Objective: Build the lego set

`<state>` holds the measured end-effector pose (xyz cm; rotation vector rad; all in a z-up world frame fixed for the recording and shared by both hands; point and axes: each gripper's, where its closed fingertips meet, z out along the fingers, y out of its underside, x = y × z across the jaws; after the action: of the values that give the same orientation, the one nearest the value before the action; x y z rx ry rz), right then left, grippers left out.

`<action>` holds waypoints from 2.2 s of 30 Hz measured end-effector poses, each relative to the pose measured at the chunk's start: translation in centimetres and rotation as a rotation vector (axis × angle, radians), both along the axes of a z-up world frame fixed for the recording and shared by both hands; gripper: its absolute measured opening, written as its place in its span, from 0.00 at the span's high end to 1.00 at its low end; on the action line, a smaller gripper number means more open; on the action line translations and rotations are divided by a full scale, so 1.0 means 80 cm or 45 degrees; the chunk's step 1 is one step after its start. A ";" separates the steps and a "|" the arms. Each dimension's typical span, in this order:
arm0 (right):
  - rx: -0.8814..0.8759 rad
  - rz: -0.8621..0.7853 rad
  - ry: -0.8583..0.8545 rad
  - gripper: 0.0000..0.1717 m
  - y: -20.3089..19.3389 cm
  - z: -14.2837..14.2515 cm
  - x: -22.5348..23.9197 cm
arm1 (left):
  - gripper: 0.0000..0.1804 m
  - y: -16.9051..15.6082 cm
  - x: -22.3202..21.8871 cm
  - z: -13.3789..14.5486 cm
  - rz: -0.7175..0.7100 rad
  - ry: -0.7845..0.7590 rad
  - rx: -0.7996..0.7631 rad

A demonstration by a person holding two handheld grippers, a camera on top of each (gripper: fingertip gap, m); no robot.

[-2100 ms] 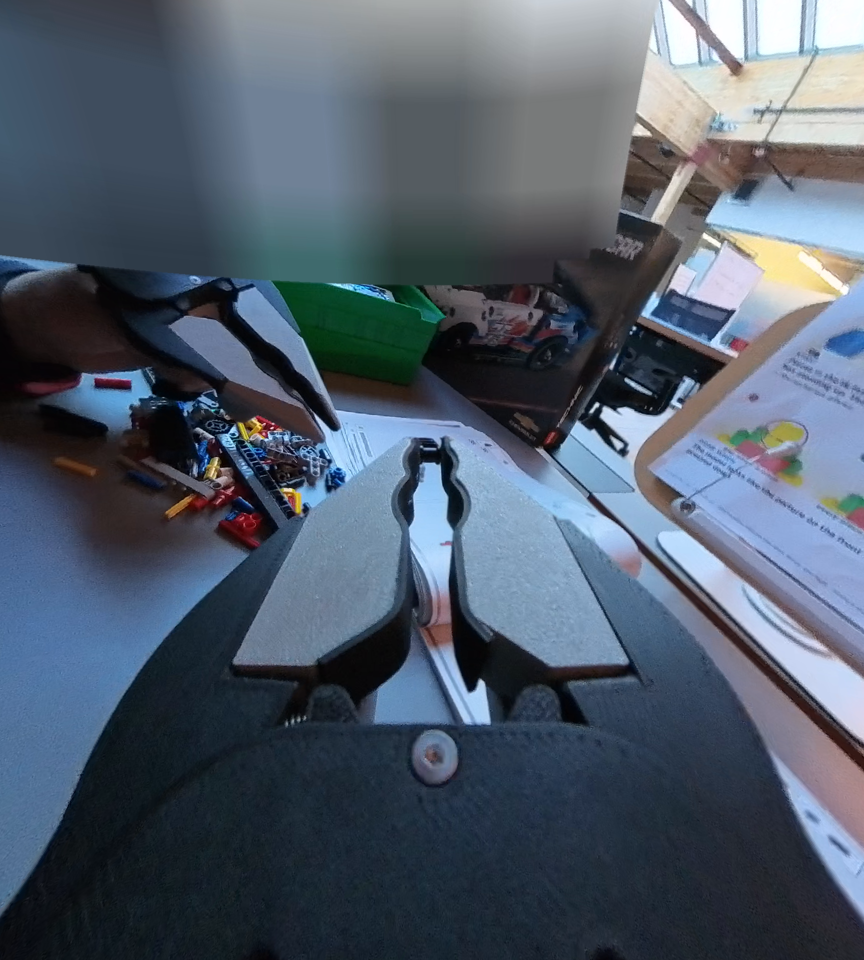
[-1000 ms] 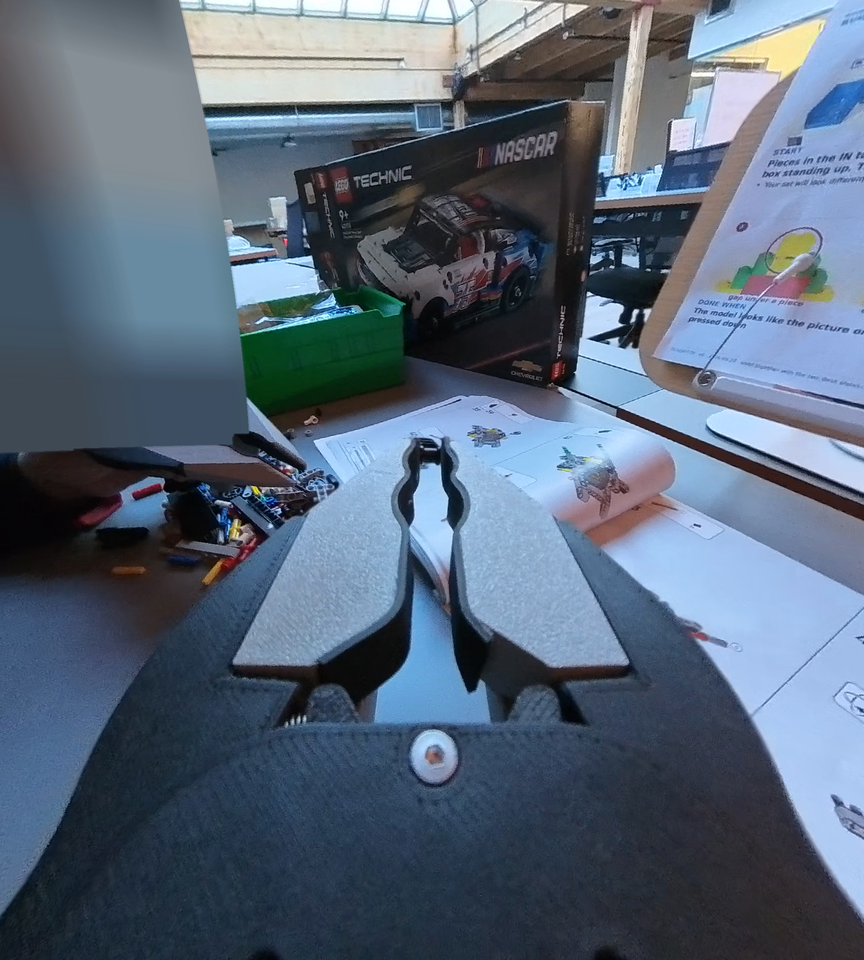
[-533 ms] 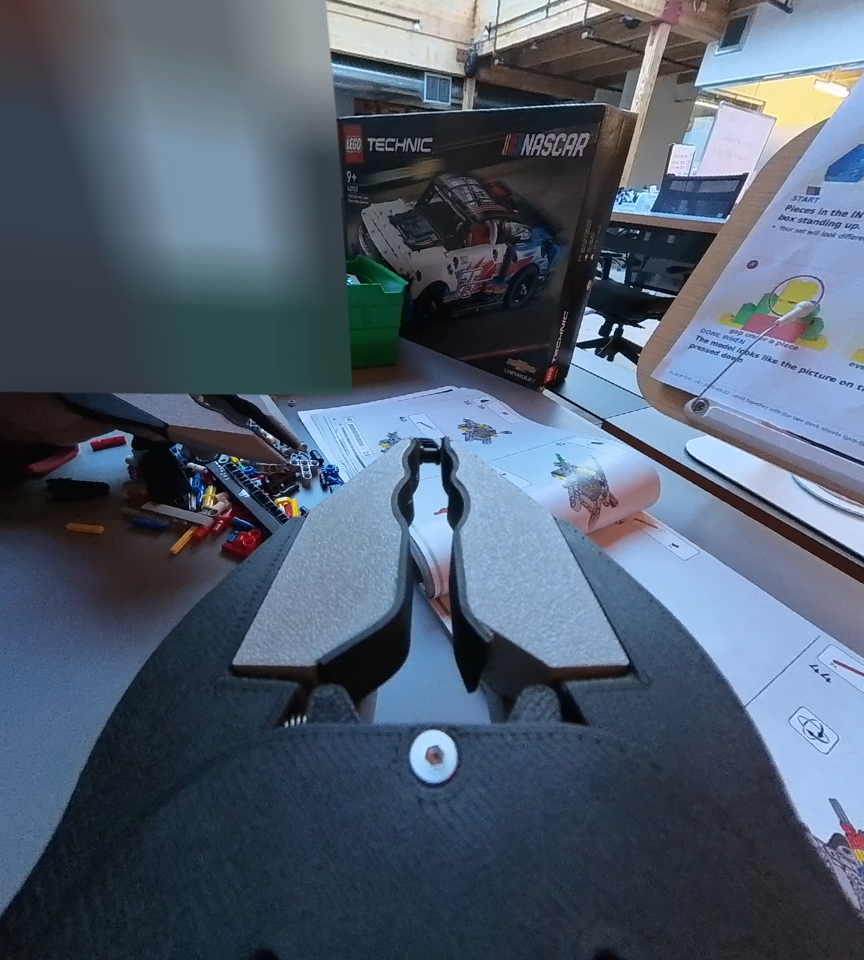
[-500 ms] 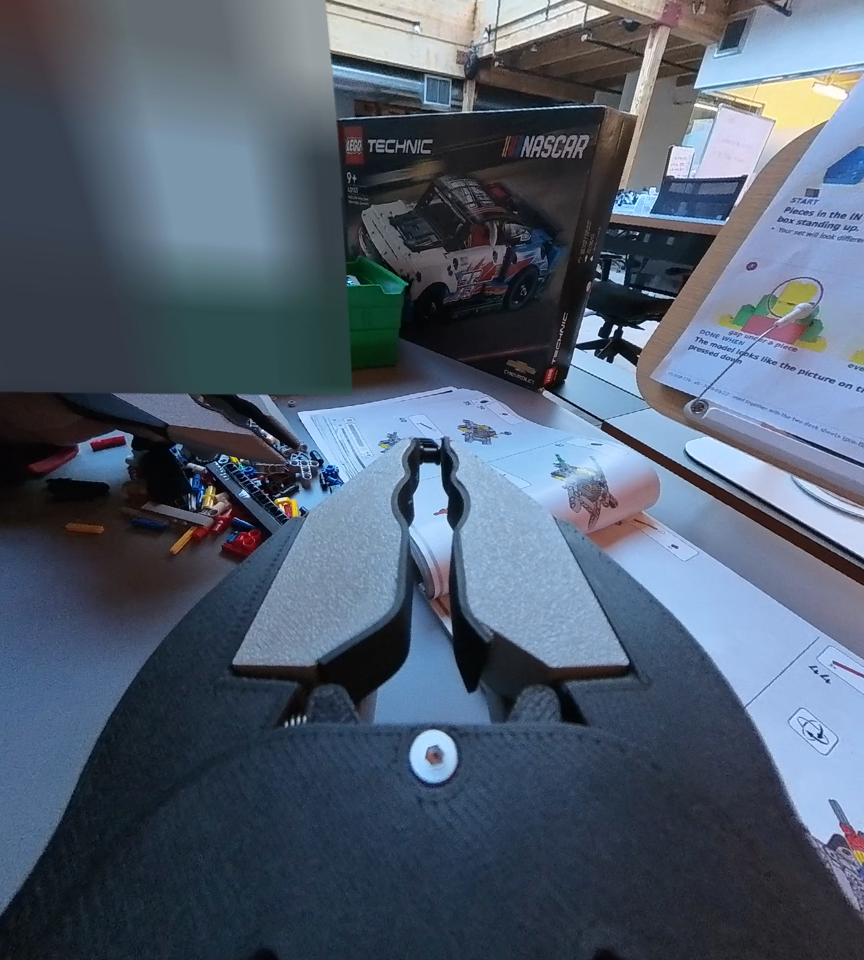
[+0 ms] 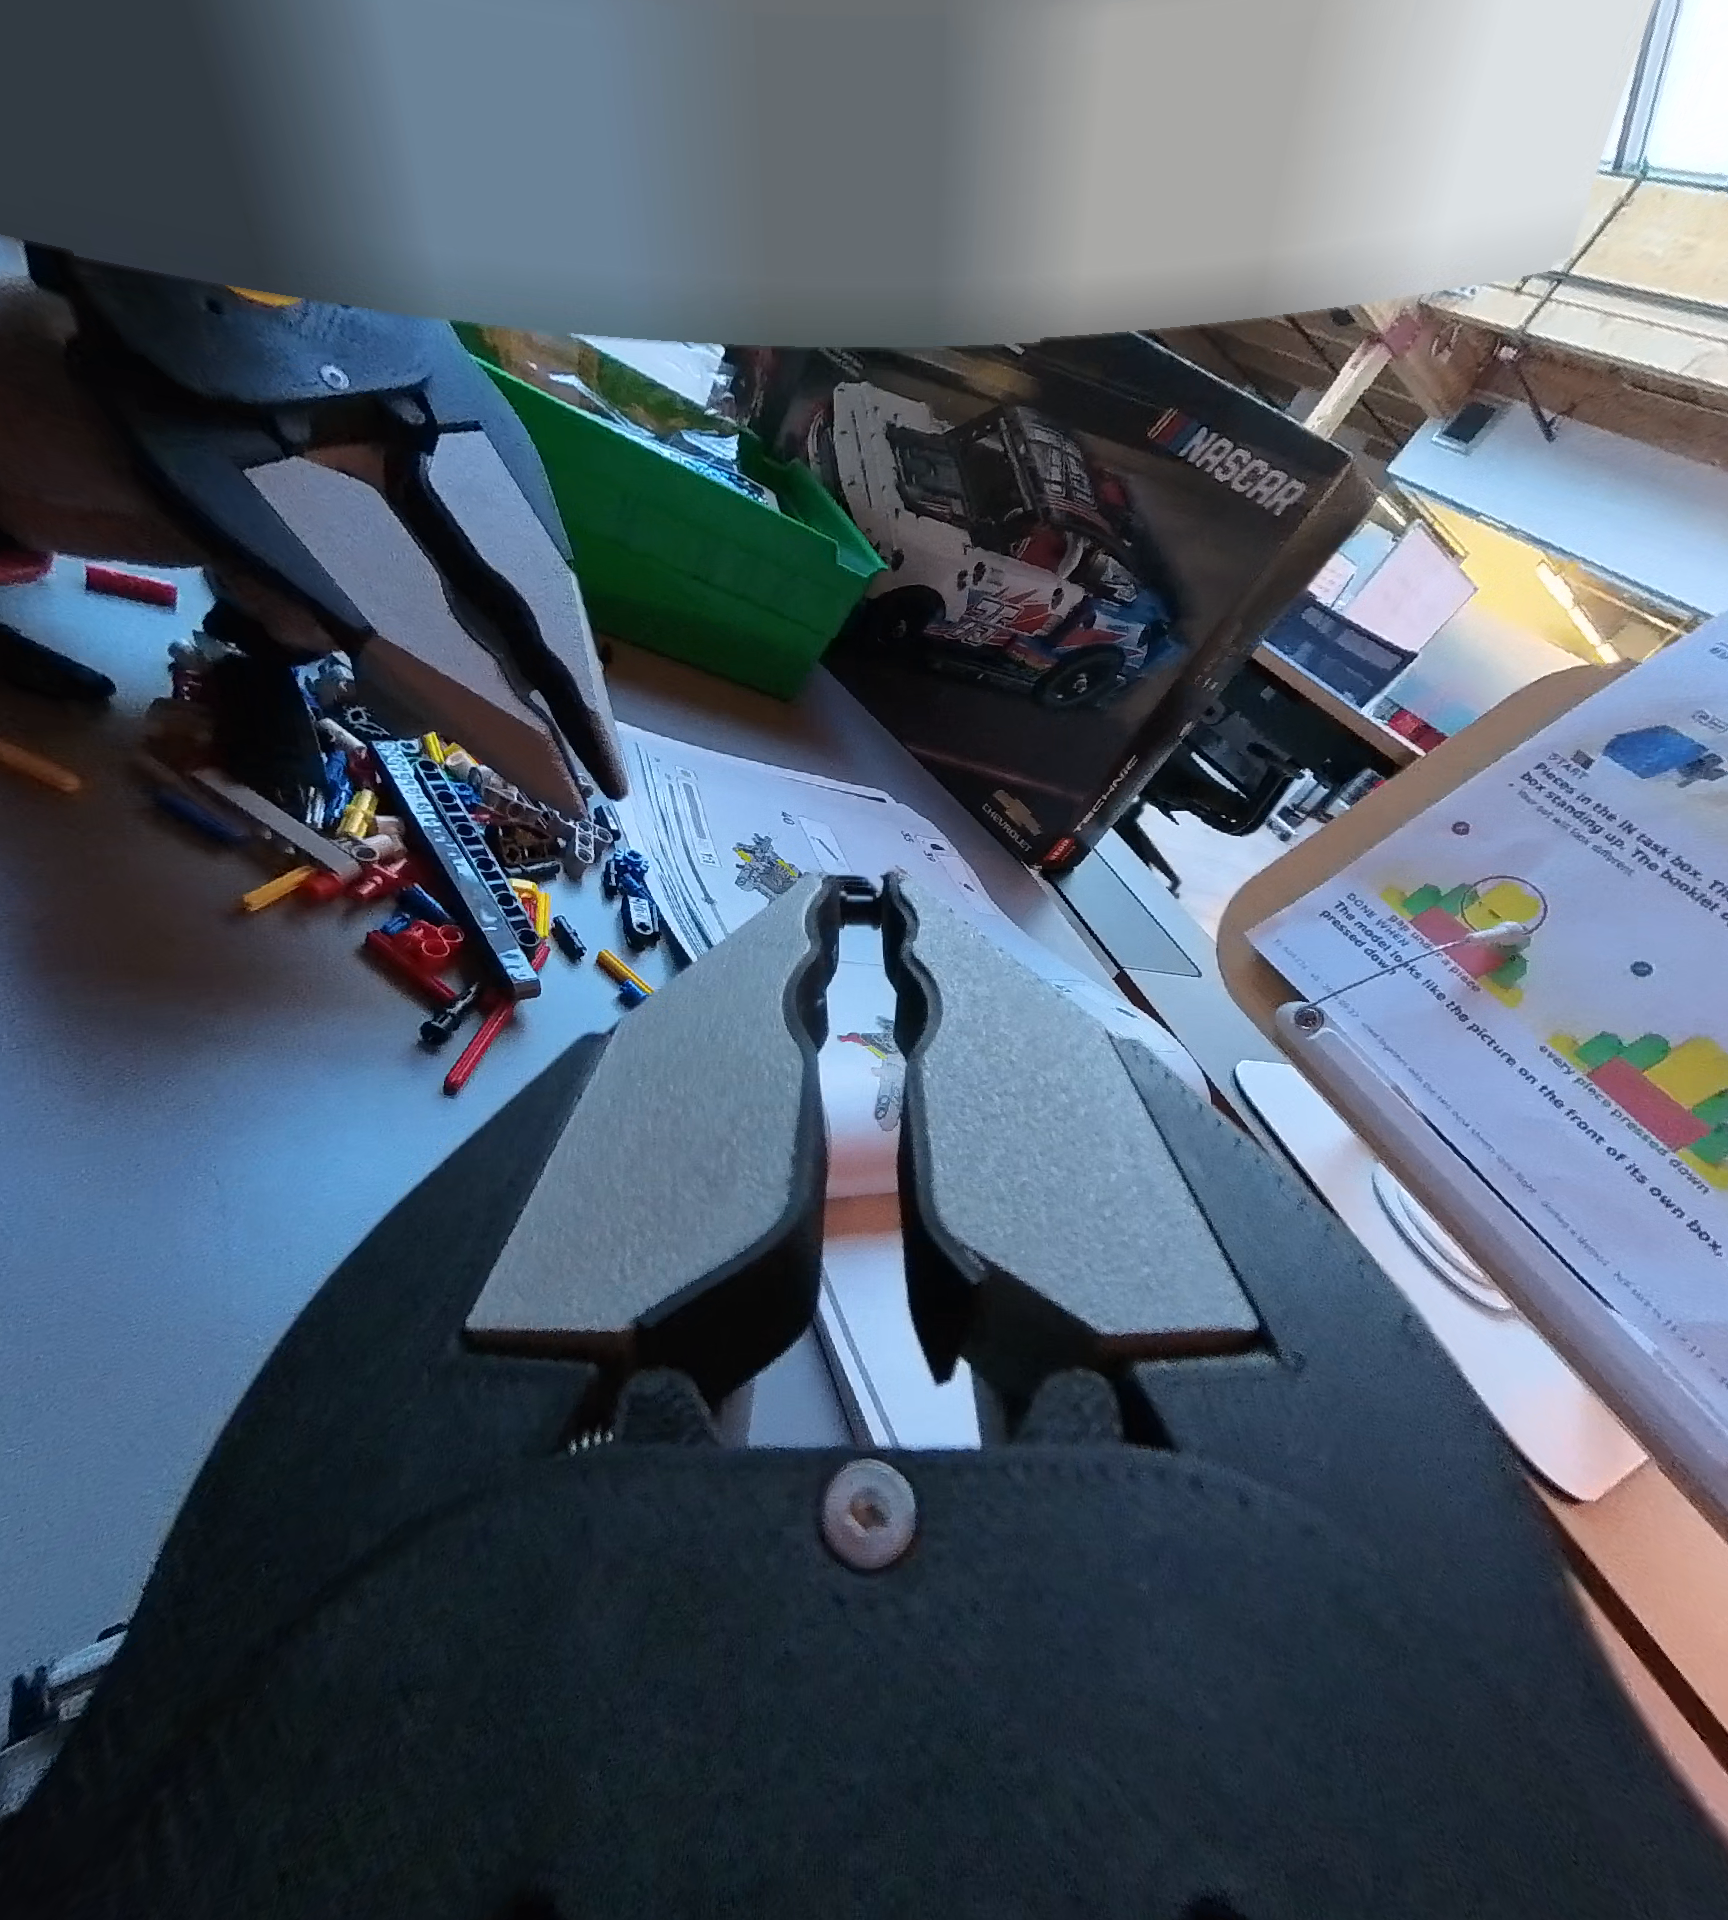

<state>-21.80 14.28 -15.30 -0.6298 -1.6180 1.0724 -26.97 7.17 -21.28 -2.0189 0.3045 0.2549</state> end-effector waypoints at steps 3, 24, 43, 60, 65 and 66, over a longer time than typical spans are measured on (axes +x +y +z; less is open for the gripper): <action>0.023 -0.011 -0.014 0.97 0.000 -0.003 -0.001 | 0.96 0.000 0.000 -0.001 -0.001 -0.002 -0.003; -1.406 0.189 -0.876 0.97 0.021 -0.040 -0.010 | 0.96 0.000 0.007 -0.010 -0.027 0.025 -0.049; -0.374 -0.002 -1.380 0.94 -0.026 -0.145 0.035 | 0.96 -0.032 -0.081 0.030 0.263 -0.057 0.048; -0.617 0.036 -0.882 0.98 0.008 -0.063 0.010 | 0.91 -0.028 -0.049 -0.025 0.028 -0.316 -0.254; -0.572 0.067 -0.829 0.99 0.007 -0.062 0.018 | 0.95 -0.017 -0.038 -0.025 -0.120 -0.167 -0.429; -0.555 0.077 -0.816 1.00 0.006 -0.061 0.021 | 0.96 -0.013 -0.039 -0.027 -0.157 -0.108 -0.468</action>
<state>-20.15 14.72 -20.19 -1.3238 -1.9565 1.3706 -30.07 6.11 -23.47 -2.3540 0.4456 0.0358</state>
